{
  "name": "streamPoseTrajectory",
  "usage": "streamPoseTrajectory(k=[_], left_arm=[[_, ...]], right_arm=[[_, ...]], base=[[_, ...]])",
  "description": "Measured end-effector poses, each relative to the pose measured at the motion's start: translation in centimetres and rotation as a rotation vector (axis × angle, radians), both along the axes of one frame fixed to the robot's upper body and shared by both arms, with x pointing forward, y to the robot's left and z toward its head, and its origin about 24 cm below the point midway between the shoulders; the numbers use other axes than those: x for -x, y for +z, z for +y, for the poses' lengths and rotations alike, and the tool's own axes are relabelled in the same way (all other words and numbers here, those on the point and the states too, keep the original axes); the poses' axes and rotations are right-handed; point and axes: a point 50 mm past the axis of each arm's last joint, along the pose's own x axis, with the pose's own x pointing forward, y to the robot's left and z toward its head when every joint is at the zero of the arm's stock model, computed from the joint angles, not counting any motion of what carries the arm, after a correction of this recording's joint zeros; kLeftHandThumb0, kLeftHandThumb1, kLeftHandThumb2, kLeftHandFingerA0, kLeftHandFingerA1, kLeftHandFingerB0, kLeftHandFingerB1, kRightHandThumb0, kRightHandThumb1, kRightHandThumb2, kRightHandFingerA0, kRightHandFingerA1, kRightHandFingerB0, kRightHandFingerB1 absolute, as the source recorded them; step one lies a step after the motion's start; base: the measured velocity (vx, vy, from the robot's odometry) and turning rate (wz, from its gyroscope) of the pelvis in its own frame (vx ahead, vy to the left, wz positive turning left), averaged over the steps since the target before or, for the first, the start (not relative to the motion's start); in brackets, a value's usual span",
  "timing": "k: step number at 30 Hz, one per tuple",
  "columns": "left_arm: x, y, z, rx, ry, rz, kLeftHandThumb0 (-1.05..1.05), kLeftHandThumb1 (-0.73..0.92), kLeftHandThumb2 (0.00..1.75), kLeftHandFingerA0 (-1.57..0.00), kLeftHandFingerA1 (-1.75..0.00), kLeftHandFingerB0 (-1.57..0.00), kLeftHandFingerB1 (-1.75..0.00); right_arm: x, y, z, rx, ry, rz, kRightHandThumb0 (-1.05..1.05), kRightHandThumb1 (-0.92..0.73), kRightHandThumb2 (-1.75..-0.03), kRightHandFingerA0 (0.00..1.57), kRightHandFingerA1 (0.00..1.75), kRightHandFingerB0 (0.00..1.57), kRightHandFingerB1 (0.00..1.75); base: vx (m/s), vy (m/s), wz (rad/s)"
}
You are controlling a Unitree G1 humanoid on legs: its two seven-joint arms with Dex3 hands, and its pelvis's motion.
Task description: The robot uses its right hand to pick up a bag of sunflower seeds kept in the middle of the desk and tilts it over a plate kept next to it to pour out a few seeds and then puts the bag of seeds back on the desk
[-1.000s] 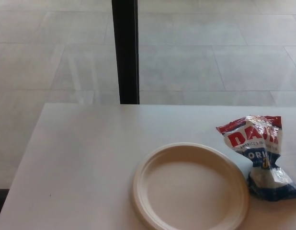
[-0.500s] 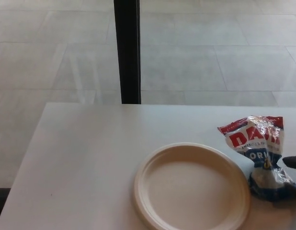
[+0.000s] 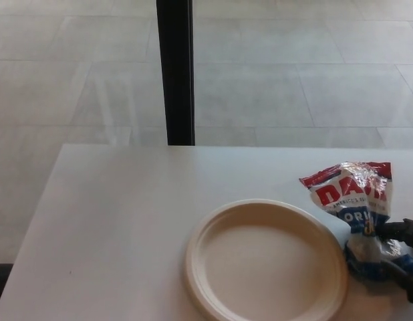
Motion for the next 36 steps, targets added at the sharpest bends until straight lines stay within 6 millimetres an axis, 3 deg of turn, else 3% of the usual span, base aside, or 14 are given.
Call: streamPoseTrajectory(k=[11,12,13,14,16,20,21,22,25,29,30,32,34,36], left_arm=[[0.0,0.0,-0.1,-0.007,0.001,0.006,-0.89,0.78,0.64,-0.44,-0.60,-0.40,-0.41],[0.0,-0.1,-0.1,-0.007,0.003,0.007,-0.89,0.78,0.64,-0.44,-0.60,-0.39,-0.41],[0.0,-0.1,-0.1,-0.008,0.003,0.007,-0.90,0.76,0.63,-0.47,-0.60,-0.41,-0.41],[0.0,-0.1,-0.1,-0.008,0.005,0.007,-0.89,0.77,0.63,-0.46,-0.60,-0.41,-0.40],[-0.1,-0.1,-0.1,-0.010,0.009,0.005,-0.89,0.78,0.63,-0.46,-0.60,-0.41,-0.40],[-0.3,-0.1,-0.1,-0.011,0.008,0.004,-0.89,0.80,0.64,-0.46,-0.60,-0.42,-0.41],[-0.3,-0.1,-0.2,-0.012,0.006,0.006,-0.89,0.80,0.64,-0.46,-0.61,-0.43,-0.42],[-0.3,-0.2,-0.2,-0.012,0.005,0.006,-0.88,0.80,0.64,-0.45,-0.61,-0.44,-0.41],[-0.3,-0.2,-0.3,-0.012,0.002,0.006,-0.87,0.81,0.65,-0.45,-0.62,-0.44,-0.42],[-0.3,-0.3,-0.4,-0.013,0.001,0.006,-0.89,0.79,0.64,-0.47,-0.65,-0.46,-0.44],[-0.4,-0.3,-0.4,-0.014,0.002,0.005,-0.93,0.61,0.86,-0.45,-0.68,-0.41,-0.49],[-0.4,-0.3,-0.4,-0.014,0.002,0.004,-0.87,0.80,0.63,-0.46,-0.65,-0.46,-0.43],[-0.4,-0.3,-0.4,-0.014,0.003,0.004,-0.93,0.64,0.84,-0.45,-0.67,-0.42,-0.49],[-0.4,-0.3,-0.5,-0.017,-0.003,0.011,-0.88,0.80,0.64,-0.42,-0.64,-0.42,-0.42]], right_arm=[[-1.4,0.0,2.3,-0.045,-0.038,-0.029,-1.03,-0.66,-1.03,0.05,0.40,0.19,0.46],[-1.6,-0.1,2.6,-0.053,-0.048,-0.032,-0.89,-0.57,-0.98,0.04,0.41,0.16,0.45],[-1.7,-0.1,2.8,-0.055,-0.053,-0.034,-0.93,-0.73,-0.62,0.02,0.43,0.24,0.32],[-1.9,-0.2,3.0,-0.062,-0.067,-0.037,-0.90,-0.56,-0.98,0.05,0.44,0.15,0.44],[-2.1,-0.4,3.5,-0.074,-0.090,-0.042,-0.94,-0.60,-1.00,0.06,0.33,0.15,0.45],[-2.5,-0.6,4.0,-0.097,-0.142,-0.059,-0.99,-0.60,-0.98,0.00,0.18,0.13,0.37],[-2.5,-0.7,4.1,-0.104,-0.155,-0.063,-0.92,-0.66,-0.66,0.00,0.14,0.13,0.33],[-2.5,-0.8,4.2,-0.106,-0.165,-0.066,-0.91,-0.54,-0.96,0.00,0.23,0.09,0.36],[-2.6,-1.1,4.5,-0.084,-0.196,-0.075,-0.87,-0.62,-0.59,0.00,0.00,0.06,0.34],[-2.7,-1.4,4.9,-0.044,-0.211,-0.083,-0.90,-0.47,-0.71,0.00,0.05,0.09,0.32],[-2.6,-1.5,4.9,-0.033,-0.214,-0.084,-0.79,-0.46,-0.67,0.00,0.00,0.07,0.31],[-2.6,-1.6,5.0,-0.010,-0.222,-0.087,-0.68,-0.50,-0.68,0.00,0.00,0.08,0.31],[-2.6,-1.8,5.0,0.003,-0.237,-0.088,-0.60,-0.50,-0.66,0.00,0.00,0.09,0.32],[-2.5,-1.9,4.9,0.015,-0.250,-0.091,-0.36,-0.52,-0.63,0.00,0.00,0.14,0.34]], base=[[0.00,0.000,0.00],[0.00,0.000,0.00],[0.00,0.000,0.00],[0.00,0.000,0.00],[0.00,0.000,0.00],[0.00,0.000,0.00],[0.00,0.000,0.00],[0.00,0.000,0.00],[0.00,0.000,0.00],[0.00,0.000,0.00],[0.00,0.000,0.00],[0.00,0.000,0.00],[0.00,0.000,0.00],[0.00,0.000,0.00]])
